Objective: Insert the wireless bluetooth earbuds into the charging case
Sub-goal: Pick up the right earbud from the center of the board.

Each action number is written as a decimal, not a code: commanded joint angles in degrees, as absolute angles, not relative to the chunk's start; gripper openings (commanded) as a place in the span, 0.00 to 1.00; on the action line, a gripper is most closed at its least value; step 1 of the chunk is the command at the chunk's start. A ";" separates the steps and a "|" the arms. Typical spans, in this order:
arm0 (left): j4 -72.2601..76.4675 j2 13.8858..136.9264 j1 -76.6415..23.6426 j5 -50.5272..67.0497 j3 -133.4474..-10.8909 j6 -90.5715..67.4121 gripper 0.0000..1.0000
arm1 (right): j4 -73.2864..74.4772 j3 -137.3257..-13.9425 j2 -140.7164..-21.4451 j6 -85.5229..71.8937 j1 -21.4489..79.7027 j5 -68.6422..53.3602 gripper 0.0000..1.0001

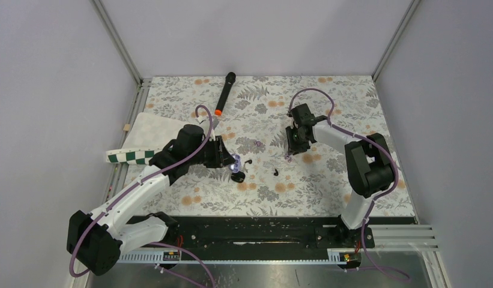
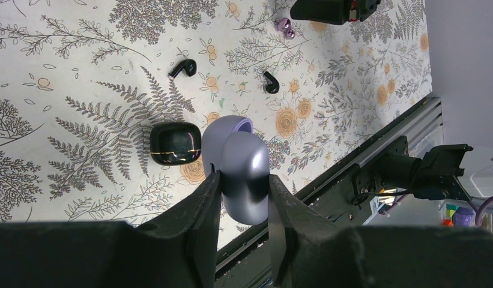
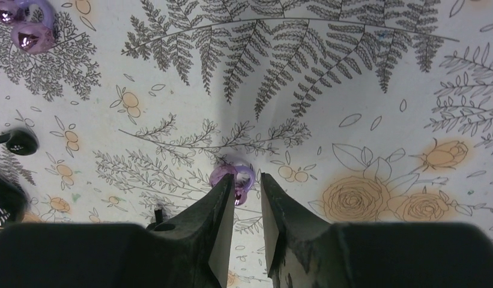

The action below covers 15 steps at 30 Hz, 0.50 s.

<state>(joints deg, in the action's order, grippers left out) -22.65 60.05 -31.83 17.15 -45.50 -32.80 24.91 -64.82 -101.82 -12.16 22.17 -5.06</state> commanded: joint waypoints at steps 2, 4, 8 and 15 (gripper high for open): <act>-20.63 58.46 -32.08 17.29 -45.92 -32.59 0.00 | 27.12 -67.28 -104.32 -9.70 22.06 -5.00 0.30; -20.65 58.65 -32.08 17.29 -45.96 -32.60 0.00 | 26.92 -66.63 -104.39 -9.70 22.06 -5.86 0.30; -20.57 59.09 -32.06 17.55 -46.26 -32.61 0.00 | 26.67 -66.44 -105.43 -10.42 22.06 -6.32 0.29; -20.53 58.70 -32.08 17.19 -45.99 -32.60 0.00 | 27.32 -65.85 -105.39 -11.55 22.10 -7.46 0.28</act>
<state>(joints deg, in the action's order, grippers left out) -22.65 60.05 -31.83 17.21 -45.50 -32.80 25.91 -65.76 -105.34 -10.94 22.17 -5.78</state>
